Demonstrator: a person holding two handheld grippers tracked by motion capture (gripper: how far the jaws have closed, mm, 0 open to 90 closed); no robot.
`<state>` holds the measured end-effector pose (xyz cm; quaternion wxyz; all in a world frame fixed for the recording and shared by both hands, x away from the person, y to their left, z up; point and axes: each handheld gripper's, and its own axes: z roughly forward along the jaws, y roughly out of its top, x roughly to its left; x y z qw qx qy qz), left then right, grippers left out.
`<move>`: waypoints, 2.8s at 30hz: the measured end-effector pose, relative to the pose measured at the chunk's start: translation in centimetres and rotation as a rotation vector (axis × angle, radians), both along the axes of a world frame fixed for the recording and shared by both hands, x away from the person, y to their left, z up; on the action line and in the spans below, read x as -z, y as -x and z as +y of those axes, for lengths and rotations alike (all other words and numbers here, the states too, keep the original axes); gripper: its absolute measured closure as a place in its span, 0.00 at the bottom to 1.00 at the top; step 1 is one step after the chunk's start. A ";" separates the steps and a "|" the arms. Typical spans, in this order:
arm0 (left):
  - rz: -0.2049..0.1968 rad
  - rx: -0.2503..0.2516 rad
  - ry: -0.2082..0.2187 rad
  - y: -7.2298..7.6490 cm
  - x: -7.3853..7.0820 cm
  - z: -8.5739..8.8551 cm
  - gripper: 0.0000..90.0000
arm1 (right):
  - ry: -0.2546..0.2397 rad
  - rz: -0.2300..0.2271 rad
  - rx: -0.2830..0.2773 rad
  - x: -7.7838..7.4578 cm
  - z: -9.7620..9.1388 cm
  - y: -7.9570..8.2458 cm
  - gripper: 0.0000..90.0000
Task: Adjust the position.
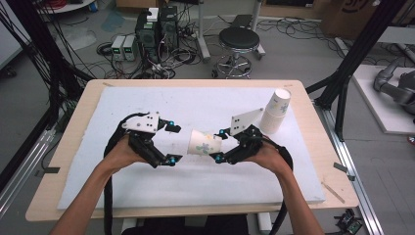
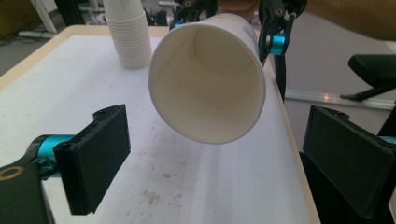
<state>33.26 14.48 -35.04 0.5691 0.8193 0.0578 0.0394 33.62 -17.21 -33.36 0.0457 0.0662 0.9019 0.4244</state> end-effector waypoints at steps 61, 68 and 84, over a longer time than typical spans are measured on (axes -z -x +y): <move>0.021 0.058 0.276 0.3 3.0 -4.4 0.13 | -0.348 0.027 -0.102 4.1 -0.4 0.4 0.41; 0.019 0.067 0.269 0.2 3.0 -4.3 0.21 | -0.345 0.026 -0.111 4.2 -0.2 0.4 0.41; 0.006 0.099 0.272 0.4 2.9 -4.1 0.37 | -0.341 0.021 -0.121 4.2 -0.3 0.5 0.40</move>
